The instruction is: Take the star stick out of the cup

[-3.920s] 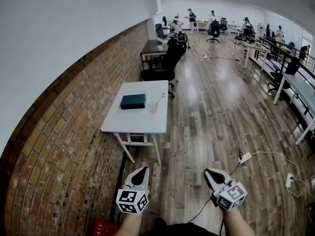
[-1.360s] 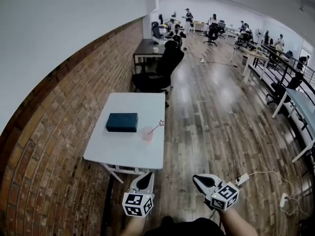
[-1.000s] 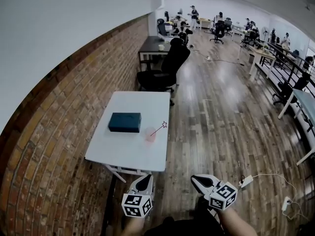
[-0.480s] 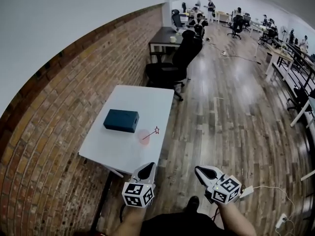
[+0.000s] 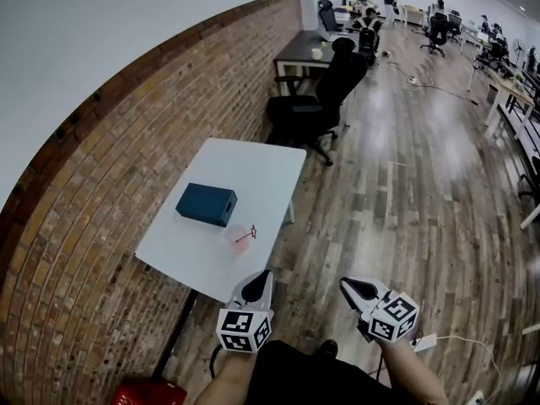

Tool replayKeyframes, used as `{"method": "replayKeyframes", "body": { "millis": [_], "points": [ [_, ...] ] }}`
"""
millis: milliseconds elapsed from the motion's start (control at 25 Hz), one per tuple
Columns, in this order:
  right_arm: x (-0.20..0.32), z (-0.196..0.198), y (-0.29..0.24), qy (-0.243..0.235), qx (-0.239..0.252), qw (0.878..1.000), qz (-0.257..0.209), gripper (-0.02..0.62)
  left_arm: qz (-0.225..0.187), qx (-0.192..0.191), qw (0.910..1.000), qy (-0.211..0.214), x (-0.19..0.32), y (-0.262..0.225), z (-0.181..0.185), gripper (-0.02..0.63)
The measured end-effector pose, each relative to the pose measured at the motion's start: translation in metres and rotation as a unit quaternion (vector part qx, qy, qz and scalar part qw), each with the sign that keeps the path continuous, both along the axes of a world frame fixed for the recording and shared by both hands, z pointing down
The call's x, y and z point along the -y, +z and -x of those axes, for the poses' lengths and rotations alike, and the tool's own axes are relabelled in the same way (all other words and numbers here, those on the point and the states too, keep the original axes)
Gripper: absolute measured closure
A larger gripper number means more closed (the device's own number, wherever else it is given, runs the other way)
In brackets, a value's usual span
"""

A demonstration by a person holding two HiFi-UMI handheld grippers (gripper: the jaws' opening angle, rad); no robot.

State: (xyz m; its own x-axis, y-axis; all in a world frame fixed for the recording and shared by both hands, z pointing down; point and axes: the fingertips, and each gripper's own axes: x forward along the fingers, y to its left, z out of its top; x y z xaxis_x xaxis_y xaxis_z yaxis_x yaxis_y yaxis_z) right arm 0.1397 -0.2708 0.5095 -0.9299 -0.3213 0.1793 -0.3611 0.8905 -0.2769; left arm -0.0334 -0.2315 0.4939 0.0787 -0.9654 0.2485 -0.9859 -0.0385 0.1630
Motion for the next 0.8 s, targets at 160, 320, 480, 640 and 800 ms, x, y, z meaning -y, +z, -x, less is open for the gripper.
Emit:
{"method": "replayKeyframes", "body": {
  "millis": [160,320,480,640,800],
  "points": [
    [0.019,0.014,0.004,-0.034,0.001,0.999,0.007,0.594,0.001,0.015,0.9996,-0.026,0.014,0.006,0.009,0.6],
    [0.036,0.042,0.011,-0.073,-0.007,0.997,0.015,0.594,0.004,0.015,0.9982,-0.058,0.024,0.016,0.038,0.6],
    [0.062,0.089,0.011,-0.096,-0.005,0.995,0.023,0.594,0.016,0.017,0.9959,-0.088,0.042,0.035,0.078,0.6],
    [0.073,0.14,0.004,-0.145,-0.016,0.989,0.005,0.594,0.028,0.028,0.9928,-0.113,0.058,0.054,0.12,0.6],
    [0.108,0.176,0.007,-0.135,-0.034,0.99,0.013,0.595,0.032,0.014,0.9921,-0.121,0.077,0.067,0.16,0.595]
  ]
}}
